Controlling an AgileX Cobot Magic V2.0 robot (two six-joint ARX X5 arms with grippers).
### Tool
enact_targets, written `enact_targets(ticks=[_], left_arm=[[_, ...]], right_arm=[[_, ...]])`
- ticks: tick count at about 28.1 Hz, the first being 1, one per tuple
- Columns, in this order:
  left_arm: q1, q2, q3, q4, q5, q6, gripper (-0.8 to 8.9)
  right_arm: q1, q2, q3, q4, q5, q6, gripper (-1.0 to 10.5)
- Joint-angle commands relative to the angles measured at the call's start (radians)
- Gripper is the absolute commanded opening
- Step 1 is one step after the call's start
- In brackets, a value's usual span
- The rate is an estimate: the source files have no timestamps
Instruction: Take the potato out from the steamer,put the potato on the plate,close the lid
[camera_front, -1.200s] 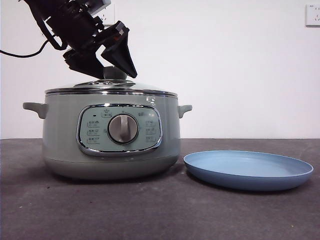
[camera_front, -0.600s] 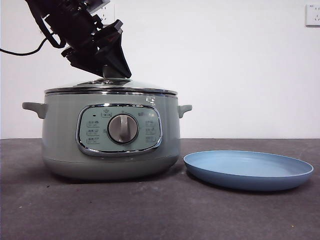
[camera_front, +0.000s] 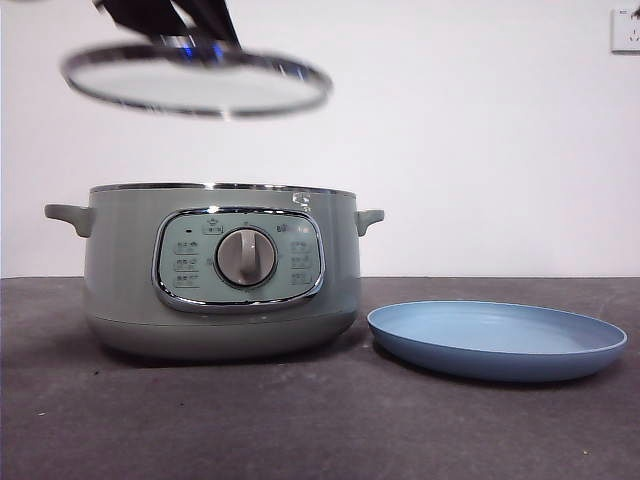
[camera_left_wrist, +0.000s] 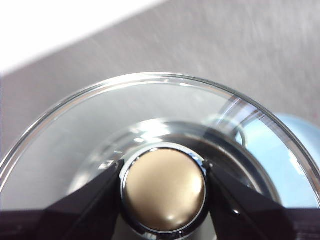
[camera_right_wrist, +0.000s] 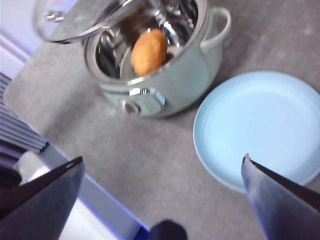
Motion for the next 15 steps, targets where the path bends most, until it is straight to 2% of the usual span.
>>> enact_targets(ticks=[1,7,15], left_arm=[[0.028,-0.092,0.028,-0.022,0.002,-0.007,-0.12],[0.116,-0.31,0.028,-0.243,-0.002,-0.011,-0.12],[0.173,-0.494,0.028,-0.404,-0.005,-0.011,-0.12]], right_arm=[[0.033,0.041,0.002,0.077,-0.003,0.066,6.8],[0.203,0.225,0.028,0.292,0.008,0.166,6.6],[0.374,0.502,0.236,0.34,0.137,0.171,6.6]])
